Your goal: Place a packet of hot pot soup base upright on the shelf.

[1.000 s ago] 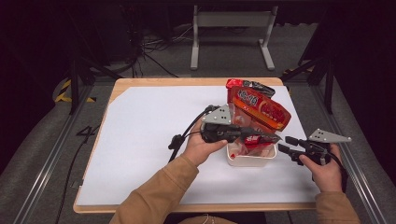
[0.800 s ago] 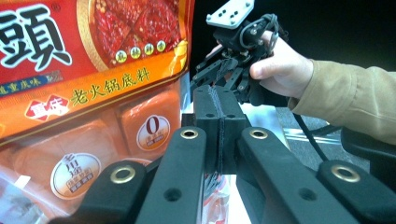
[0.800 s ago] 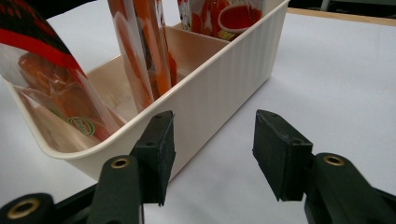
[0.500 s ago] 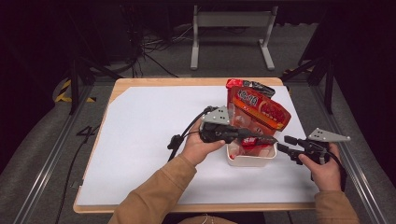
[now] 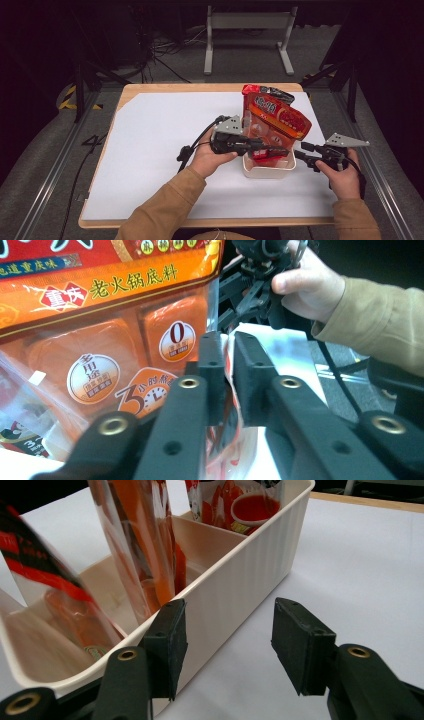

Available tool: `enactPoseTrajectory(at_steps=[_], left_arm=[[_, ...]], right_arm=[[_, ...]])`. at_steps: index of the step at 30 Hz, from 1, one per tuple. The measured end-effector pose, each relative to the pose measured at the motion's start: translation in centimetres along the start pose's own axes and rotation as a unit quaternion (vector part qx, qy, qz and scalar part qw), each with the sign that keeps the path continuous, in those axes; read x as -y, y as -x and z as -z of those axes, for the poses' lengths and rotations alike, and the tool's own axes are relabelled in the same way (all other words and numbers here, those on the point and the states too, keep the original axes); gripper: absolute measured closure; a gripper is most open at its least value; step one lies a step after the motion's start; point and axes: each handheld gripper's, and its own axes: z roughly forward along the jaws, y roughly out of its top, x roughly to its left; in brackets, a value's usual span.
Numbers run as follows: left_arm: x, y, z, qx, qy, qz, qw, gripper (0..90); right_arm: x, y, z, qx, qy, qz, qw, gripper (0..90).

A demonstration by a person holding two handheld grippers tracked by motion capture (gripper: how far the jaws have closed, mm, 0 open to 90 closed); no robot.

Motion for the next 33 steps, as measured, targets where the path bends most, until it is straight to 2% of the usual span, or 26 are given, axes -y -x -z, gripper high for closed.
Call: enactPoseTrajectory(at_steps=[3, 5, 11, 15, 20, 25, 28, 29, 33], left_arm=[[0.0, 0.1, 0.1, 0.000, 0.007, 0.004, 1.0000, 68.4], [0.0, 0.2, 0.2, -0.008, 0.010, 0.003, 0.9999, 60.5], [-0.2, 0.6, 0.6, -0.007, 0.016, 0.006, 0.9998, 52.8], [-0.5, 1.0, 1.6, -0.015, 0.021, 0.007, 0.9996, 47.6], [-0.4, 1.3, 3.0, -0.040, 0.012, 0.011, 0.9991, 44.2], [0.0, 1.7, 4.1, -0.077, -0.007, 0.024, 0.9967, 40.4], [0.3, 1.7, 4.8, -0.082, -0.004, 0.032, 0.9961, 39.4], [0.5, 1.7, 5.2, -0.087, -0.003, 0.038, 0.9955, 39.4], [1.0, 1.7, 7.2, -0.104, -0.002, 0.043, 0.9936, 38.2]], right_arm=[[0.0, 0.0, -0.1, 0.004, -0.003, 0.002, 1.0000, 47.8], [0.0, 0.1, -0.1, 0.007, -0.005, 0.001, 1.0000, 47.7], [0.0, 0.1, 0.0, 0.014, -0.004, -0.003, 0.9999, 46.8], [0.0, 0.3, 0.2, 0.018, -0.001, -0.007, 0.9998, 46.2], [0.0, 0.3, 0.4, 0.021, 0.002, -0.010, 0.9997, 45.0], [0.0, 0.4, 0.8, 0.027, 0.005, -0.011, 0.9996, 42.9], [0.1, 0.4, 0.9, 0.029, 0.007, -0.014, 0.9995, 42.0], [0.1, 0.4, 0.9, 0.030, 0.007, -0.015, 0.9994, 41.4], [0.2, 0.5, 1.1, 0.032, 0.011, -0.017, 0.9993, 40.0]])
